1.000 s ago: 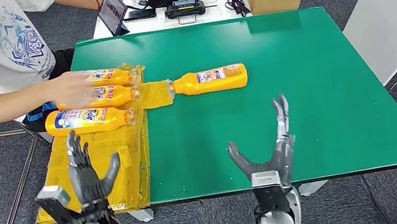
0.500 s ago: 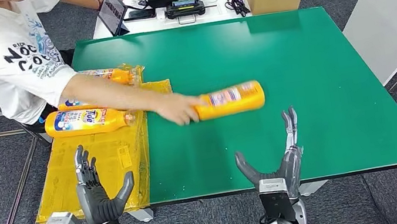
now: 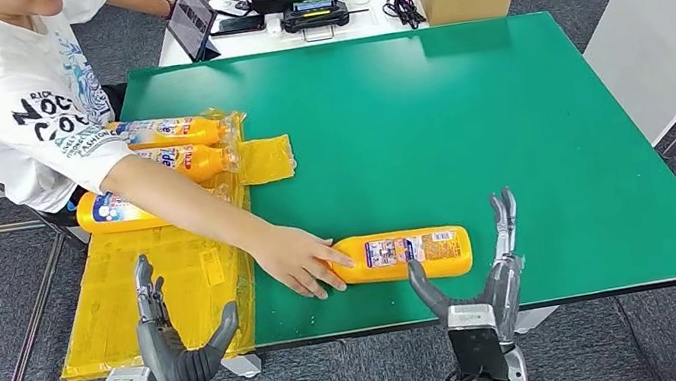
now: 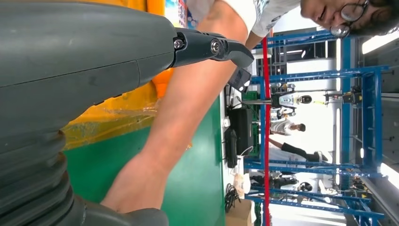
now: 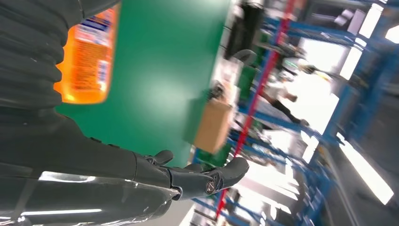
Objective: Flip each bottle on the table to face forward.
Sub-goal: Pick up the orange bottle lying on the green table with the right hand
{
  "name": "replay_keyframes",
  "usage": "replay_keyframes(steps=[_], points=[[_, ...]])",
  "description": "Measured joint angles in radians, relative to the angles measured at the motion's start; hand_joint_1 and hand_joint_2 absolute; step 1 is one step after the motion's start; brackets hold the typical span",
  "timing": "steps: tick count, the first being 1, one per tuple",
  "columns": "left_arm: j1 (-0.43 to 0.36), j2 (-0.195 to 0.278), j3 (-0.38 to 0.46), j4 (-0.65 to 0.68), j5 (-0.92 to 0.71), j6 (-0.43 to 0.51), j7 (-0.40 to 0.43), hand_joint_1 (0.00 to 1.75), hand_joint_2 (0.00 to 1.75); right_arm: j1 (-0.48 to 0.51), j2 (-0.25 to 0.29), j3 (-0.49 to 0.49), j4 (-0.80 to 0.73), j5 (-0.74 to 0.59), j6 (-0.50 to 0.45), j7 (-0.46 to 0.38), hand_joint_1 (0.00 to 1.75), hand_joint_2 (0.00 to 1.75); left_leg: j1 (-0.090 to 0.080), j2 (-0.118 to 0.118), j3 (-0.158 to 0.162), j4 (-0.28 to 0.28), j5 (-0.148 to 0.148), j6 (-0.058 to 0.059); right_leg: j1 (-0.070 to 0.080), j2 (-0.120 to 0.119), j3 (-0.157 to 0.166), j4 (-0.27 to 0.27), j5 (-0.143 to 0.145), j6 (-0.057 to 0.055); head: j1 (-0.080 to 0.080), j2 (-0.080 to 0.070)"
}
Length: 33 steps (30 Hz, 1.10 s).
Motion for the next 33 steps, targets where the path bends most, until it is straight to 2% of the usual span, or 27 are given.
replay_keyframes(steps=[5,10,19,25,33], points=[[0.0,0.0,-0.002,0.0,-0.003,-0.006,0.001,0.0,1.75,-0.031,-0.016,-0.002,0.062,0.213,0.148,0.237,0.0,1.75,0.0,0.0,0.0,0.0,0.0,0.0,0.0,0.0,0.0,0.0,0.0,0.0,0.0,0.0],[-0.003,0.001,-0.002,0.006,-0.013,-0.019,0.002,0.0,1.75,-0.071,-0.043,-0.004,0.127,0.326,0.239,0.344,0.0,1.75,0.0,0.0,0.0,0.0,0.0,0.0,0.0,0.0,0.0,0.0,0.0,0.0,0.0,0.0],[-0.012,0.001,-0.002,0.028,-0.028,-0.03,0.006,0.0,1.75,-0.147,-0.088,-0.011,0.207,0.402,0.308,0.423,0.0,1.75,0.0,0.0,0.0,0.0,0.0,0.0,0.0,0.0,0.0,0.0,0.0,0.0,0.0,0.0],[-0.026,0.002,-0.001,0.042,-0.043,-0.036,0.014,0.0,1.75,-0.249,-0.128,-0.011,0.272,0.474,0.364,0.46,0.0,1.75,0.0,0.0,0.0,0.0,0.001,0.001,0.0,0.0,0.0,0.0,0.001,0.001,0.0,0.0],[-0.036,0.002,0.012,0.058,-0.038,-0.021,0.029,0.0,1.75,-0.347,-0.155,0.018,0.357,0.526,0.443,0.504,0.0,1.75,0.0,0.0,0.0,0.0,0.001,0.001,0.0,0.0,0.0,0.0,0.001,0.001,0.0,0.0]])
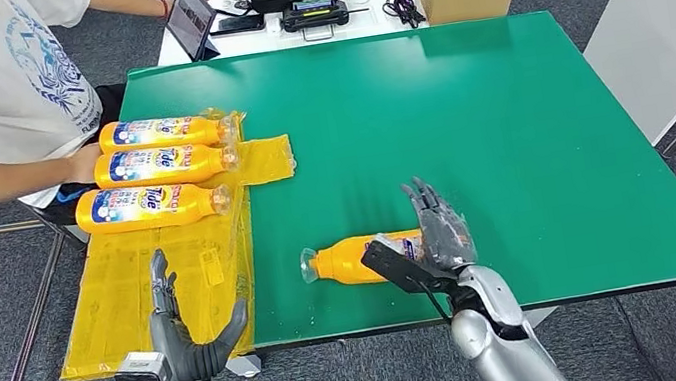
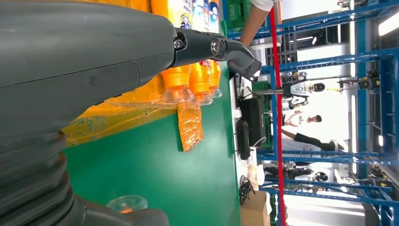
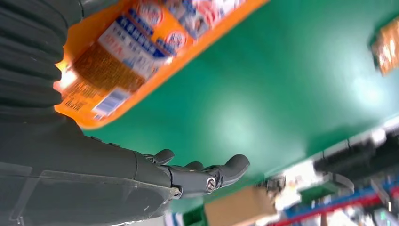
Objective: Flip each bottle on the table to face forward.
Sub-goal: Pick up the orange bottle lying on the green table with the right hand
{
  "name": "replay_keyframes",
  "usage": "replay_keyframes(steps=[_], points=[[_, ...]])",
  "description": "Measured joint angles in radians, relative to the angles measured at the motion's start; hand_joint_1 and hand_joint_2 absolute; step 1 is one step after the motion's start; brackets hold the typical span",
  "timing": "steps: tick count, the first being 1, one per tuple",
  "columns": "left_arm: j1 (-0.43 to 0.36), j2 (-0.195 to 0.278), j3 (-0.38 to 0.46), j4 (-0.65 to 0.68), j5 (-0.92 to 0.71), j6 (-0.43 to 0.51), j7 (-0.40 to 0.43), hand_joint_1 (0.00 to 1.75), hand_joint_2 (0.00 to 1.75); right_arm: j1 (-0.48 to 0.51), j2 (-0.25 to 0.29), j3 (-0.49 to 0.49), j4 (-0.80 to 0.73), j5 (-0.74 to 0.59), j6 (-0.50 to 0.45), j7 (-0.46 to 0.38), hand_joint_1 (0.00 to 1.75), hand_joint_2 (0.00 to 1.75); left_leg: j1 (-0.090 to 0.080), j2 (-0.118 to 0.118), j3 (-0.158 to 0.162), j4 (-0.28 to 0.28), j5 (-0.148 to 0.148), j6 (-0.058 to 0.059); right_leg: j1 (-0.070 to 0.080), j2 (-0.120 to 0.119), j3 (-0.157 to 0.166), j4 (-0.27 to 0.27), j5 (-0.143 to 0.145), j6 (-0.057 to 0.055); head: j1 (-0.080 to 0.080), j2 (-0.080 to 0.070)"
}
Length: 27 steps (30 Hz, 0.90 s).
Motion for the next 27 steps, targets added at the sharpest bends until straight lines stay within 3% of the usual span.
replay_keyframes(steps=[13,17,22,27], points=[[-0.004,0.0,0.019,0.015,0.006,0.0,0.001,0.0,1.75,-0.063,-0.024,0.044,0.093,-0.005,0.048,0.01,0.0,1.75,0.0,0.0,0.0,0.0,0.0,0.0,0.0,0.0,0.0,0.0,0.0,0.0,0.0,0.0],[-0.007,0.0,0.023,0.02,0.007,-0.006,0.001,0.0,1.75,-0.112,-0.036,0.074,0.154,-0.054,0.136,0.0,0.0,1.75,0.0,0.0,0.0,0.0,0.0,0.0,0.0,0.0,0.0,0.0,0.0,0.0,0.0,0.0],[-0.022,0.001,0.025,0.036,0.012,-0.014,0.0,0.0,1.75,-0.19,-0.06,0.108,0.242,-0.191,0.269,-0.083,0.0,1.75,0.0,0.0,0.0,0.0,0.001,0.001,0.0,0.0,0.0,0.0,0.0,0.0,0.0,0.0],[-0.036,0.004,0.025,0.05,0.024,-0.01,-0.01,0.0,1.75,-0.246,-0.088,0.145,0.297,-0.281,0.325,-0.119,0.0,1.75,0.0,0.0,0.001,0.0,0.001,0.001,0.0,0.0,0.001,0.0,0.0,0.0,0.0,0.0]])
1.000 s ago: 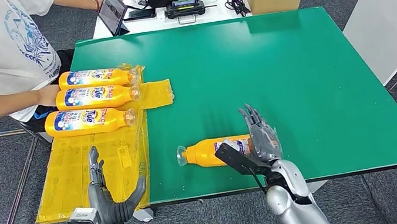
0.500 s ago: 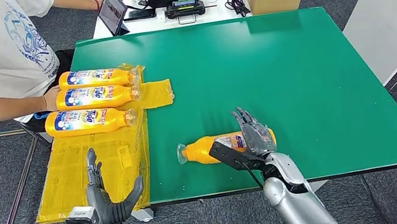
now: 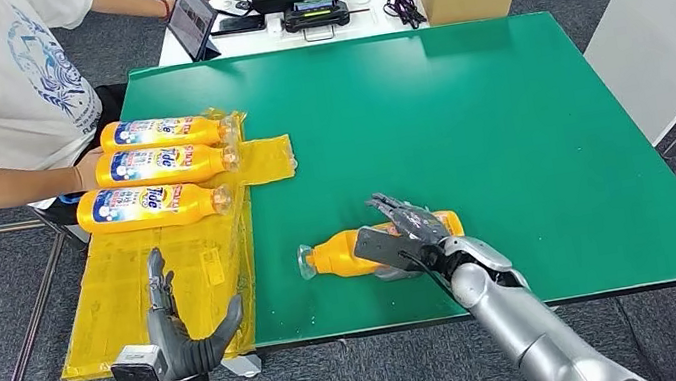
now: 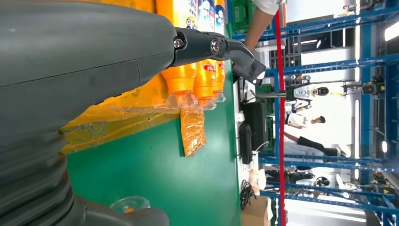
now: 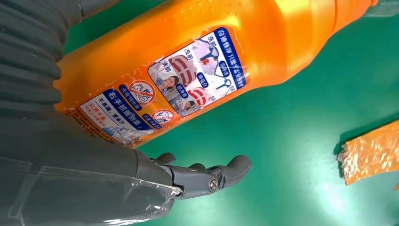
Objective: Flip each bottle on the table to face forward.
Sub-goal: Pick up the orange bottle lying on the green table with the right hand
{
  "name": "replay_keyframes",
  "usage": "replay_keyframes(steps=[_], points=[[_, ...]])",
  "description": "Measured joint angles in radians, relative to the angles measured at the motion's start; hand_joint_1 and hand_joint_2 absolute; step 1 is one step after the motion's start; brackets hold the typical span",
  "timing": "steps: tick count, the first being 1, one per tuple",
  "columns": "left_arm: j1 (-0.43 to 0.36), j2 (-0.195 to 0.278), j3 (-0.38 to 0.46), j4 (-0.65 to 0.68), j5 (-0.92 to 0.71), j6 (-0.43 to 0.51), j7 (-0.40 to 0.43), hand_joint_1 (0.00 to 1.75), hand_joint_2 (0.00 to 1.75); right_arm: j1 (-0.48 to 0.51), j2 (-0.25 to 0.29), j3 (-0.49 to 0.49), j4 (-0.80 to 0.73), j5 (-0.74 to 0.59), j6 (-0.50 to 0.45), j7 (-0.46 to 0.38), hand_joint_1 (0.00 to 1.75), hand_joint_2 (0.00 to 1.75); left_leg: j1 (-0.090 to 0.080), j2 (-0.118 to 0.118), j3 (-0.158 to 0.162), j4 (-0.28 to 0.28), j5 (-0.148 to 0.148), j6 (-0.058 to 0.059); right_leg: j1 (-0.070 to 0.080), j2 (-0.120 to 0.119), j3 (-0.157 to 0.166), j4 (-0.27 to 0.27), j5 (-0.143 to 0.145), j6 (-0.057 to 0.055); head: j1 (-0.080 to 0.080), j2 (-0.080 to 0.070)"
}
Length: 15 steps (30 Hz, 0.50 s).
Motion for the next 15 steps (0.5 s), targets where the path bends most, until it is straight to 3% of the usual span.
replay_keyframes(steps=[7,15], points=[[-0.01,0.003,-0.004,0.016,0.023,-0.008,-0.002,0.0,1.75,-0.06,-0.046,0.064,0.047,-0.056,0.079,0.004,0.0,1.75,0.0,0.0,0.0,0.0,0.0,0.0,0.0,0.0,0.001,0.0,0.0,0.0,0.0,0.0],[-0.021,0.003,-0.006,0.045,0.056,-0.012,-0.007,0.0,1.75,-0.177,-0.126,0.21,0.117,-0.053,0.176,0.069,0.0,1.75,-0.001,0.0,0.001,0.0,0.0,0.001,-0.001,0.0,0.002,0.0,0.0,0.0,0.0,0.0]])
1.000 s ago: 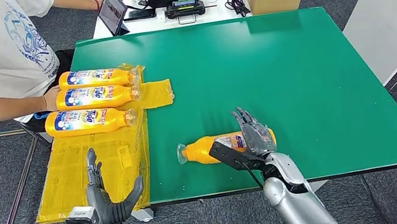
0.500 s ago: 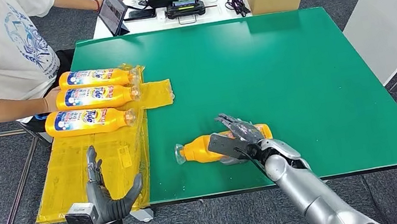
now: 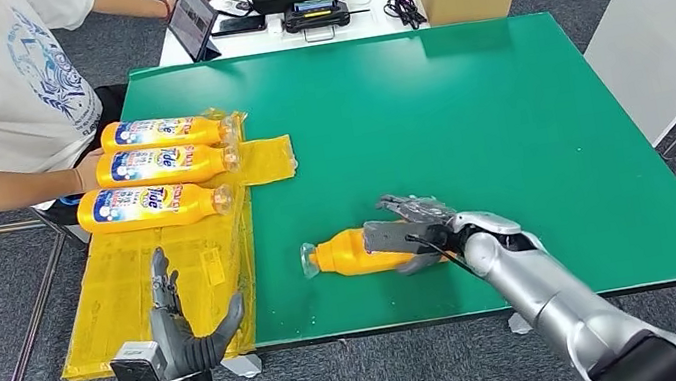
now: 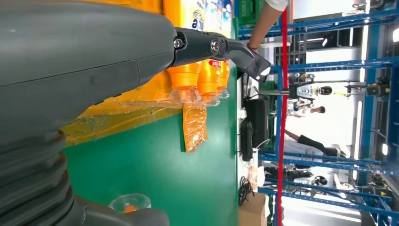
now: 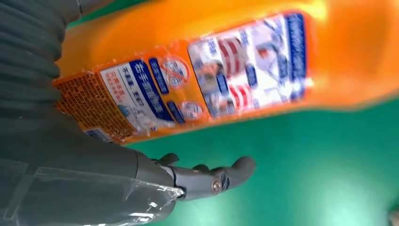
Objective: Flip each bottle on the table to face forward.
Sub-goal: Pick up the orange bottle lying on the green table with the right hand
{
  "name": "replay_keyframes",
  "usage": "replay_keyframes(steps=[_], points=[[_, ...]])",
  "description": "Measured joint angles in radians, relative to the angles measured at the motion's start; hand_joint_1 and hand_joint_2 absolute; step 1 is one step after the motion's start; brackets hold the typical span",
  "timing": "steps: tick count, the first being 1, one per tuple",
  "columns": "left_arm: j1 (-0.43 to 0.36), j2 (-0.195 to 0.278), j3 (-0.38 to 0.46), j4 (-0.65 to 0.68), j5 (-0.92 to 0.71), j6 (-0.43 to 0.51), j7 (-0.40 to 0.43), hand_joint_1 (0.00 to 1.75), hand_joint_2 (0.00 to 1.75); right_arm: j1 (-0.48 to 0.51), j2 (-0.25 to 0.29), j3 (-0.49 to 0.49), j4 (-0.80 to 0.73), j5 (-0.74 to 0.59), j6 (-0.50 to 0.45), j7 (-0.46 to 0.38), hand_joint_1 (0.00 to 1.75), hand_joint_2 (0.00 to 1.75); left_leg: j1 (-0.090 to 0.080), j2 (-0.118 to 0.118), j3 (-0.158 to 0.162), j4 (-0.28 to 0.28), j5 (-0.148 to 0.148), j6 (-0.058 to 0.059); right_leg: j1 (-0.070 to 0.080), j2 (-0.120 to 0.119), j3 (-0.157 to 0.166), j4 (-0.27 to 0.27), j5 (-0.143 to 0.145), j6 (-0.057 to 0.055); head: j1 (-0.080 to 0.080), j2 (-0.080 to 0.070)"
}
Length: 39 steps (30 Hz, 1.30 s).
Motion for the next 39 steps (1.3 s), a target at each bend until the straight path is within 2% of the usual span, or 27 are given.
replay_keyframes(steps=[6,13,20,21,24,25,26,39], points=[[-0.003,0.0,0.0,0.019,0.018,-0.011,0.0,0.0,1.75,-0.096,-0.046,0.151,0.042,0.035,0.102,0.038,0.0,1.75,0.0,0.0,0.0,0.0,0.0,0.001,0.0,0.0,0.0,0.0,0.0,0.0,0.0,0.0],[-0.004,0.0,0.001,0.028,0.022,-0.015,0.005,0.0,1.75,-0.149,-0.055,0.29,0.077,0.051,0.091,0.057,0.0,1.75,0.0,0.0,0.0,0.0,0.0,0.001,0.0,0.0,0.0,0.0,0.0,0.0,0.0,0.0],[-0.005,0.0,0.001,0.033,0.025,-0.016,0.01,0.0,1.75,-0.162,-0.046,0.362,0.105,0.049,0.076,0.059,0.01,1.75,0.0,0.0,0.0,0.0,0.0,0.001,0.0,0.0,0.0,0.0,0.0,0.0,0.0,0.0],[-0.005,0.0,0.001,0.034,0.026,-0.016,0.011,0.0,1.75,-0.163,-0.044,0.371,0.11,0.049,0.073,0.059,0.13,1.75,0.0,0.0,0.0,0.0,0.0,0.001,0.0,0.0,0.0,0.0,0.0,0.0,0.0,0.0],[-0.006,0.0,0.001,0.039,0.028,-0.017,0.012,0.0,1.75,-0.166,-0.033,0.397,0.126,0.052,0.061,0.056,1.38,1.75,0.0,0.0,0.0,0.0,0.0,0.001,0.0,0.0,0.0,0.0,0.0,0.0,0.0,0.0],[-0.006,0.0,0.001,0.04,0.029,-0.017,0.012,0.0,1.75,-0.167,-0.029,0.406,0.131,0.052,0.057,0.054,1.69,1.75,0.0,0.001,0.001,0.0,0.0,0.001,0.0,0.0,0.0,0.0,0.0,0.0,0.0,0.0],[-0.007,0.0,0.001,0.042,0.029,-0.017,0.013,0.0,1.75,-0.169,-0.026,0.414,0.137,0.053,0.054,0.051,1.75,1.75,0.0,0.001,0.001,0.0,0.0,0.001,0.0,0.0,0.0,0.0,0.0,0.0,0.0,0.0],[-0.011,-0.001,0.002,0.052,0.032,-0.017,0.015,0.0,1.75,-0.168,0.003,0.448,0.178,0.026,-0.068,0.055,1.75,1.75,0.0,0.002,0.008,0.0,0.0,0.0,0.0,0.003,0.007,0.0,0.0,0.0,0.0,0.0]])
